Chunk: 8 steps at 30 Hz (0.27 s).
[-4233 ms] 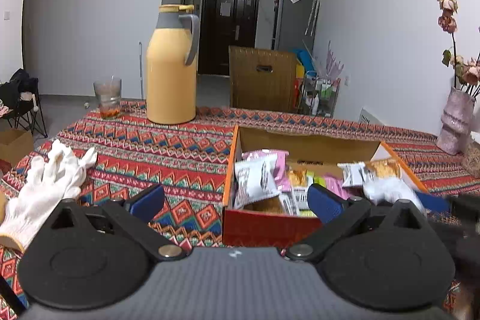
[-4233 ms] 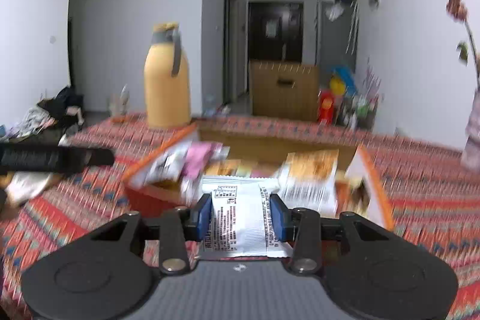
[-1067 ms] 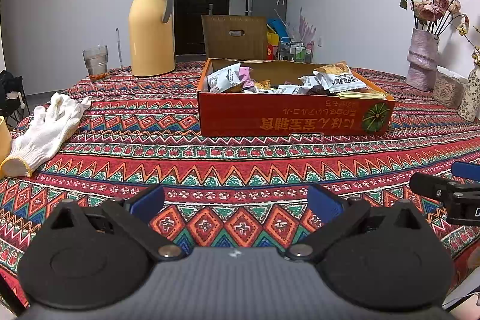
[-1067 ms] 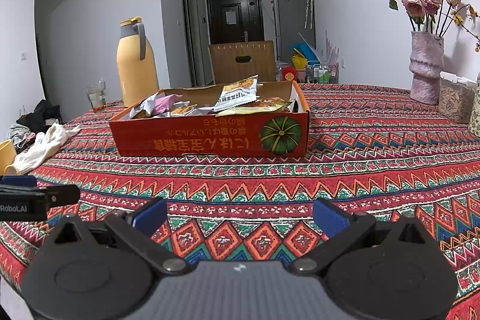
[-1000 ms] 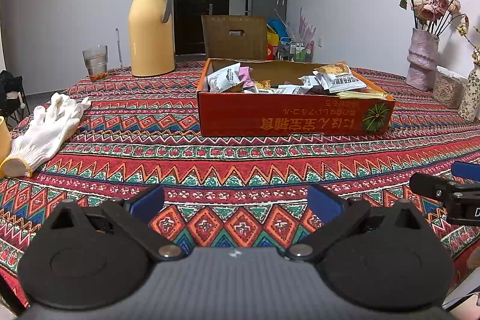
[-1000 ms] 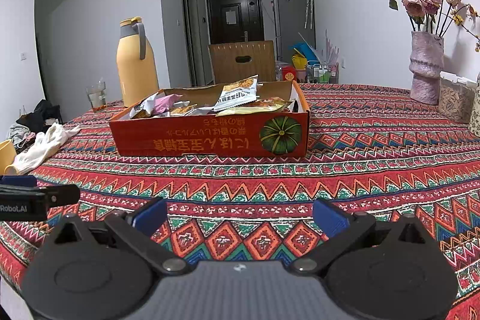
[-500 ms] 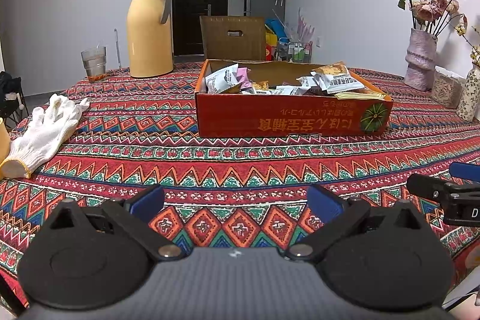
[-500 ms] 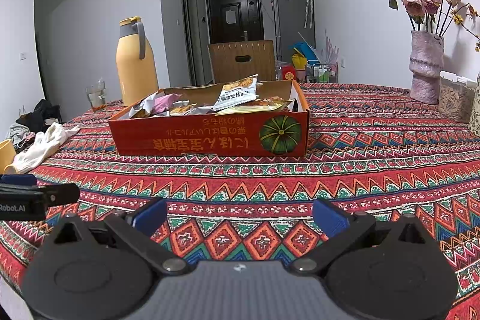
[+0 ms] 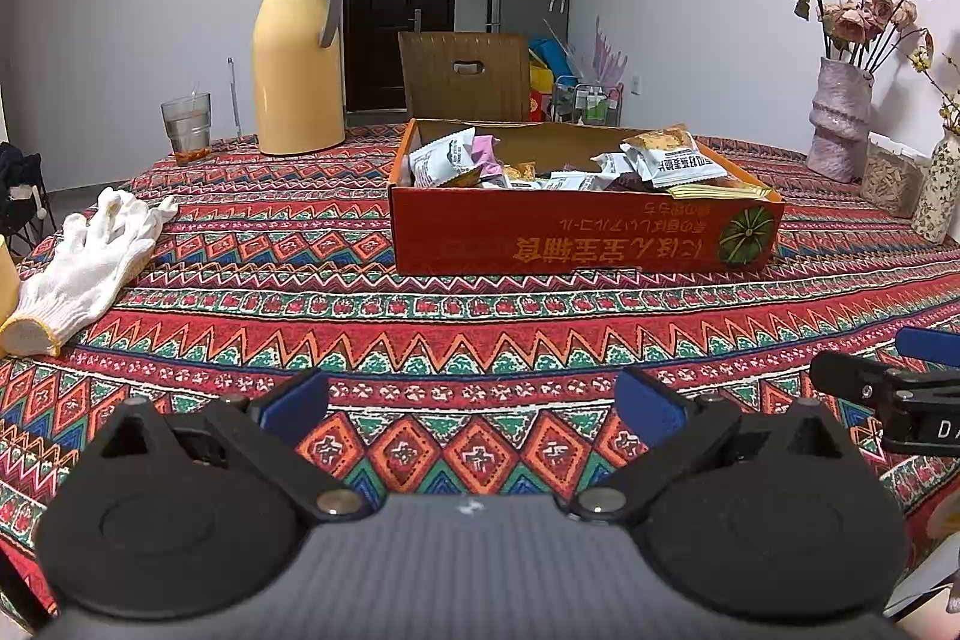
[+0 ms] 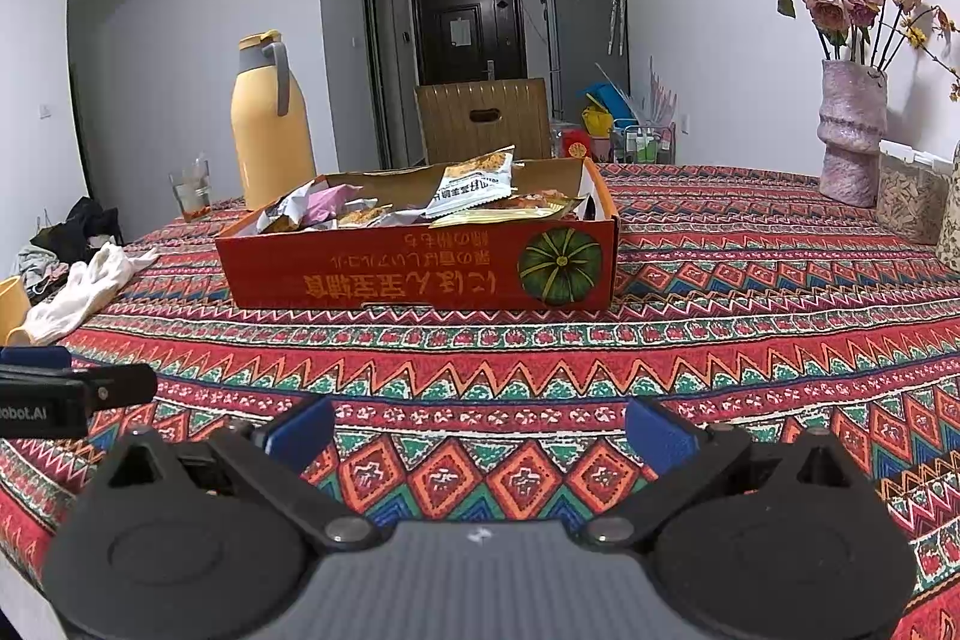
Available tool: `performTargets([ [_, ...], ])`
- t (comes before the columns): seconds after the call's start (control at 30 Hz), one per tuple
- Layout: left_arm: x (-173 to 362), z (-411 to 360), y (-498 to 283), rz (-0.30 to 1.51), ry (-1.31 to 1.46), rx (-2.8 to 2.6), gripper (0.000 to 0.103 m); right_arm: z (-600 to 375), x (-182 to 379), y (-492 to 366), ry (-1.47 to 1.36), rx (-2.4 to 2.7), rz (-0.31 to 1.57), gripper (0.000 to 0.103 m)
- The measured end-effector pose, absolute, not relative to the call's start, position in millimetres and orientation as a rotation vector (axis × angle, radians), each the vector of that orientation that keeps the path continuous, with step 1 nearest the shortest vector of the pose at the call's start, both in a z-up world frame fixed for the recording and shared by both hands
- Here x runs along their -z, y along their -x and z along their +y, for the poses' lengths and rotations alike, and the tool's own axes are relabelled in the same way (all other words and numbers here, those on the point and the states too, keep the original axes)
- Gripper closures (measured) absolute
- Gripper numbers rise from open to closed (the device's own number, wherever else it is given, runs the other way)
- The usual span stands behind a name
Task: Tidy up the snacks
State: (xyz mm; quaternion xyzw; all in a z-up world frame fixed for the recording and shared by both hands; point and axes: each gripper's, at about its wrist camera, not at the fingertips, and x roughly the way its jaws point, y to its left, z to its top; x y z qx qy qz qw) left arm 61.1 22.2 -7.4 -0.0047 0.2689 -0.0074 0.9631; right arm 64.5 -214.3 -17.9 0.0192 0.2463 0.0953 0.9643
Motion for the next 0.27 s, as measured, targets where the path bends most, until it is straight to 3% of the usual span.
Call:
performTargets([
  [0.27, 7.9, 21.5, -60.0, 0.536, 0.006, 0.028, 0.000, -214.5, 17.3, -64.4, -0.040, -0.193, 0.498, 0.000],
])
